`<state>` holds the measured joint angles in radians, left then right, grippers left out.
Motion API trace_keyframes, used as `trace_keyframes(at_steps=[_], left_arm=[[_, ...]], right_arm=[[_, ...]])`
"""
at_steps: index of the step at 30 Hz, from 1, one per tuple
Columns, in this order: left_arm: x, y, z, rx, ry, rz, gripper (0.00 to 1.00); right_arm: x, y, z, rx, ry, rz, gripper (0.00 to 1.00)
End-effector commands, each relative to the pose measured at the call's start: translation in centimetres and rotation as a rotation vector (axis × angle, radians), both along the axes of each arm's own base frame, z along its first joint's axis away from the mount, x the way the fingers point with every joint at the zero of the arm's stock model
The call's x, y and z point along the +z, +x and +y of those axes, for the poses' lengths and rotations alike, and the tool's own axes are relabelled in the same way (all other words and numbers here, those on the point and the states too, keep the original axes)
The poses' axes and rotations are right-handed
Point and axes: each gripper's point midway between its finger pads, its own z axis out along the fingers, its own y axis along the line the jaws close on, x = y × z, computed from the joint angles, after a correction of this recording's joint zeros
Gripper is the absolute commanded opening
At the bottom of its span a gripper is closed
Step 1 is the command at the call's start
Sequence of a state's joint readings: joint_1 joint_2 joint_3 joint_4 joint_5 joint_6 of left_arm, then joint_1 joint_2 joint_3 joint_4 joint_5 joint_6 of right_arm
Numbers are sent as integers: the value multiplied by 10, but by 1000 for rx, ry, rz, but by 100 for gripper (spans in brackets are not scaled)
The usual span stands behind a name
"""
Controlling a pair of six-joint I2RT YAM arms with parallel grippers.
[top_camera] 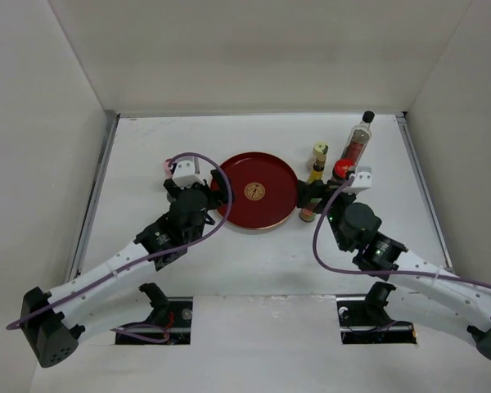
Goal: Organize the condiment bottles
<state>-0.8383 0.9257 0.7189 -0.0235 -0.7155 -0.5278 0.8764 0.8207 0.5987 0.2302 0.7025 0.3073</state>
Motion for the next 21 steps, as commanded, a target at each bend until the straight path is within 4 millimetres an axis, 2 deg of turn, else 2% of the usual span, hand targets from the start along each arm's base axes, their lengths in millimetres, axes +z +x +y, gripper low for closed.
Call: trace_keyframes(at_steps=[1,5,10,11,14,15,16,18,19,21], left_arm=[[6,-7,19,48,9,-9,100],[4,-13,43,108,40,4,100],[9,-20,87,250,82,10,100],[11,-22,95,274,82,6,100],[14,-23,107,305,65,-7,100],[12,-22,106,298,67,-2,100],[11,-20,103,284,70,8,99],[6,-16,98,263,81,25,73],[1,-13,95,259,93,37,64],[-12,-6,92,264,130,75,61]], right_arm=[[5,-2,11,30,20,-35,100],[-1,-4,20,72,28,-30,100],[-6,-8,31,132,52,-23,100],[-8,-9,36,158,51,-19,95],[-12,-12,49,217,52,-3,31],[-14,-12,51,221,52,8,19],[-17,-11,54,229,47,17,15],[-23,-10,58,234,34,34,17],[-24,-9,60,239,31,37,23],[-27,-10,64,257,29,41,49]])
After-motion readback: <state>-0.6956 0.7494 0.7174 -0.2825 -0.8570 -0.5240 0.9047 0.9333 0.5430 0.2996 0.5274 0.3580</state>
